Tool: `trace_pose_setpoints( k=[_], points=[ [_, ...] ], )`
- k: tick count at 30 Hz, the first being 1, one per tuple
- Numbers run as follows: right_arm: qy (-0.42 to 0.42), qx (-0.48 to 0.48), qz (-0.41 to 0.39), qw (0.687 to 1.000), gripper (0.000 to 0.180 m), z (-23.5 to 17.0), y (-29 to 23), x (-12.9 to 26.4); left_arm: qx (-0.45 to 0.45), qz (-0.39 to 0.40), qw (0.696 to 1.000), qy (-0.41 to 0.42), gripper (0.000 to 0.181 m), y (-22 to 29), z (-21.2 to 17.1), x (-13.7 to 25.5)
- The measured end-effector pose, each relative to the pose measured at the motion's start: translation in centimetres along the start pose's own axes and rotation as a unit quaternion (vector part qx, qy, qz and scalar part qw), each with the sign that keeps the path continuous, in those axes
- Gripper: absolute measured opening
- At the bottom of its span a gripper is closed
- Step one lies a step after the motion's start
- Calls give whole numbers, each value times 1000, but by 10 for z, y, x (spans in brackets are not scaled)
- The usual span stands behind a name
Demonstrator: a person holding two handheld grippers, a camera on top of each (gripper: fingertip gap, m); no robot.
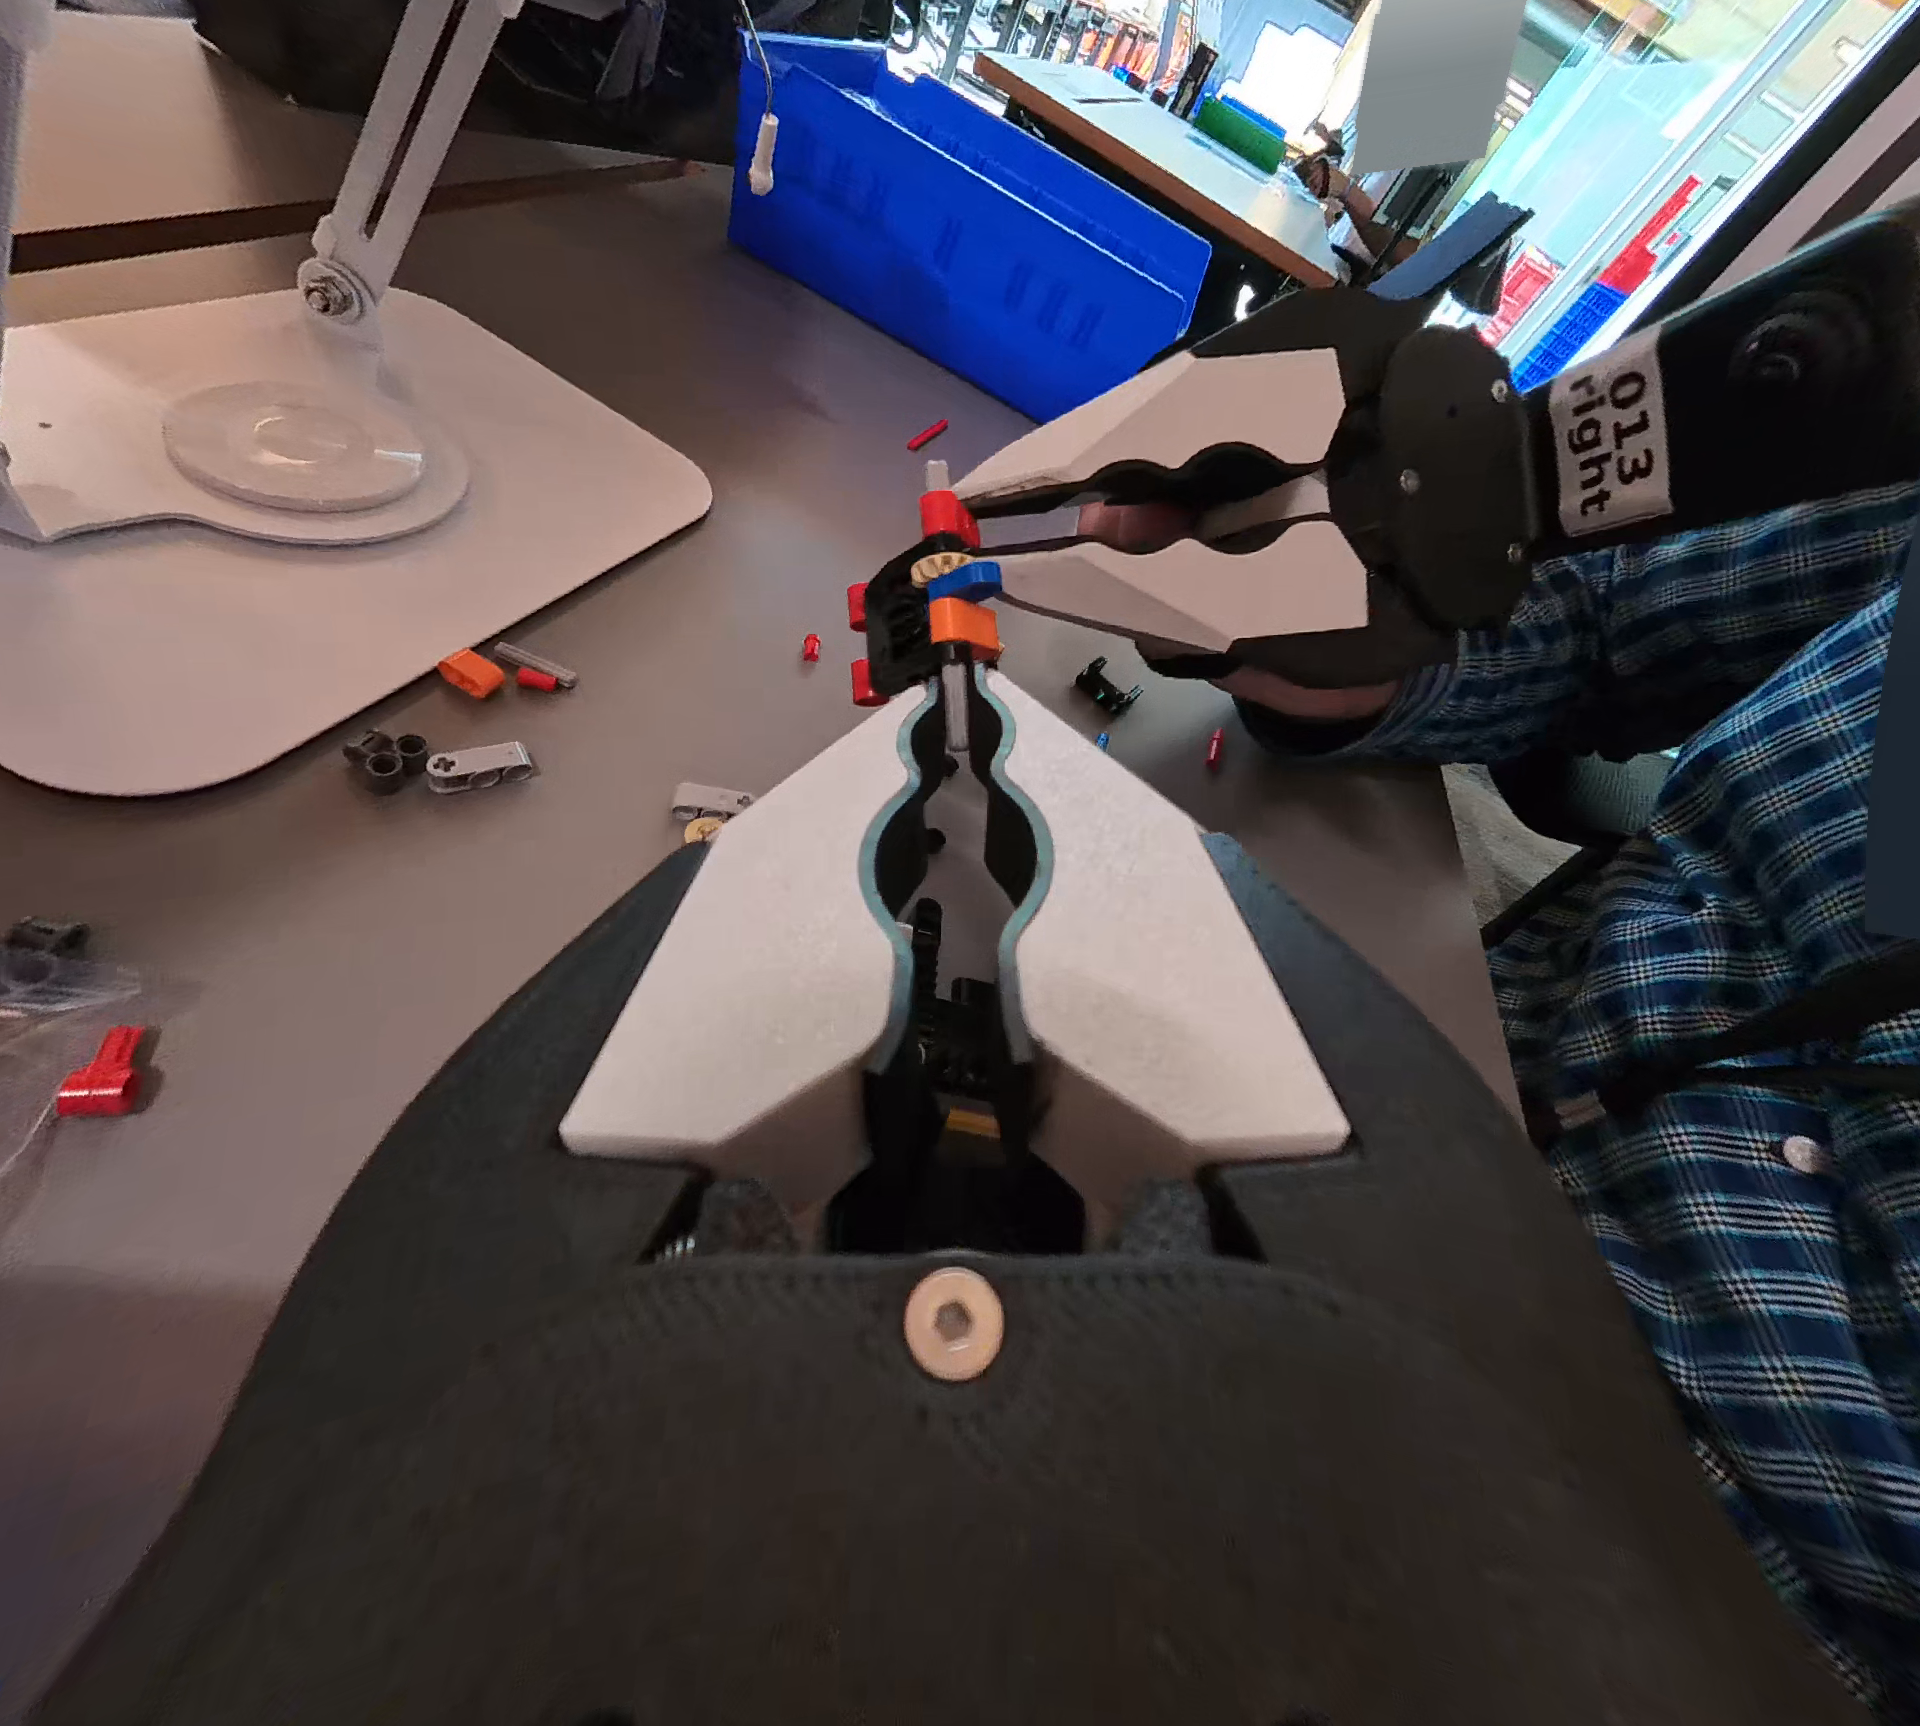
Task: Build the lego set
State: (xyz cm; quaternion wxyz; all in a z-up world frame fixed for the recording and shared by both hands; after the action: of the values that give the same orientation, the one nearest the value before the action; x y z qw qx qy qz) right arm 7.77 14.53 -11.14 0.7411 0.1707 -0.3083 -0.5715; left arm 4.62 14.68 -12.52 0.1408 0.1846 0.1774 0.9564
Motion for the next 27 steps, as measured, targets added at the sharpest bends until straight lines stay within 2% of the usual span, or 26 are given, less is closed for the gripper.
trace_pose_setpoints(
  k=[11,15,17,23,27],
  points=[
    [5,-9,18,1000,6,1,-2,0,-6,6,1000,4,1,-1,2,1],
    [8,-27,40,999,21,0,-3,2,-12,14,1000,-2,1,-3,1,3],
    [14,-40,61,997,24,0,-1,5,-27,26,999,-18,1,-4,-2,3],
    [18,-142,196,970,13,-7,5,9,-120,91,985,-84,2,-4,-11,0],
    [10,-131,219,967,14,-9,-6,7,-149,113,977,-102,2,-4,-14,-3]
  ],
)
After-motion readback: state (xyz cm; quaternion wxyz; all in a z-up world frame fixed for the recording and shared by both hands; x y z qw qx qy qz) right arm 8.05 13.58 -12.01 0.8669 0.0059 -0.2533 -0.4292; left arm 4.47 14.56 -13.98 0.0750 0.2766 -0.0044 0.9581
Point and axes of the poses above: each gripper's, where its closed fingertips meet, x back along the fingers, z out of its top, y = z × x across the jaws, the point moved 1 cm from there along x, back along the fingers, and after that the axes turned 5 degrees about -y, right-handed, at the moved point
